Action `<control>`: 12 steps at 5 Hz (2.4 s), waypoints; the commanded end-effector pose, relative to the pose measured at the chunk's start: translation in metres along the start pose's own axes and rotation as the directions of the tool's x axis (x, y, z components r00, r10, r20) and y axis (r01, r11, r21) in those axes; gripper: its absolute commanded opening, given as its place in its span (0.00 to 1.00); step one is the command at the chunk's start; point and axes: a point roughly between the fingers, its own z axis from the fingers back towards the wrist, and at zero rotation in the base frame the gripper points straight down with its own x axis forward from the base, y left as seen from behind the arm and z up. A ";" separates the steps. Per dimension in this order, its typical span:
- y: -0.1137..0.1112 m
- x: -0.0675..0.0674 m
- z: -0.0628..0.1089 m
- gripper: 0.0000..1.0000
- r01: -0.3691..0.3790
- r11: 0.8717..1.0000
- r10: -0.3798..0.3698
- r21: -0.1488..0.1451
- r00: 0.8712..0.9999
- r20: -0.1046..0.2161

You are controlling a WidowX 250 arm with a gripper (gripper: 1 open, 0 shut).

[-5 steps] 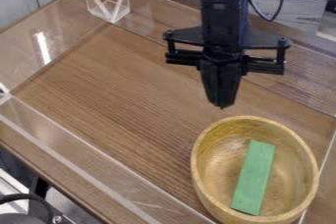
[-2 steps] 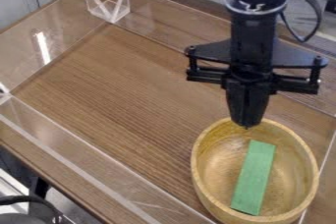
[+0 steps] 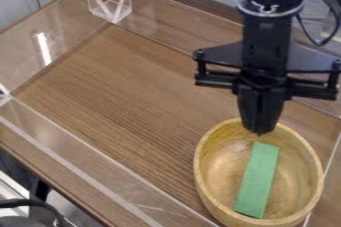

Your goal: Remove the green block from inside the brown bowl and put it on the table

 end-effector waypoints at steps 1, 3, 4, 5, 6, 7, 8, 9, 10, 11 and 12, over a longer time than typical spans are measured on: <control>0.003 -0.001 0.016 0.00 -0.011 1.000 0.012 -0.022 0.999 0.037; 0.016 -0.003 0.016 0.00 -0.016 1.000 0.016 -0.016 0.999 0.038; 0.021 -0.002 0.011 0.00 0.004 1.000 -0.004 -0.007 0.999 0.035; 0.016 0.004 0.003 0.00 -0.012 1.000 0.011 0.001 0.999 0.037; 0.011 0.011 -0.008 0.00 -0.019 1.000 0.019 0.006 0.999 0.038; 0.007 0.016 -0.017 0.00 -0.033 0.999 0.032 0.010 0.999 0.041; 0.012 0.017 -0.018 0.00 0.075 0.997 -0.075 0.009 0.997 0.023; 0.016 0.020 -0.018 0.00 0.106 0.994 -0.106 0.010 0.994 0.018; 0.021 0.023 -0.019 0.00 0.132 0.991 -0.132 0.011 0.991 0.015; 0.023 0.016 -0.026 1.00 0.181 0.983 -0.181 0.014 0.983 0.009; 0.023 0.010 -0.039 1.00 0.225 0.974 -0.225 0.015 0.974 0.010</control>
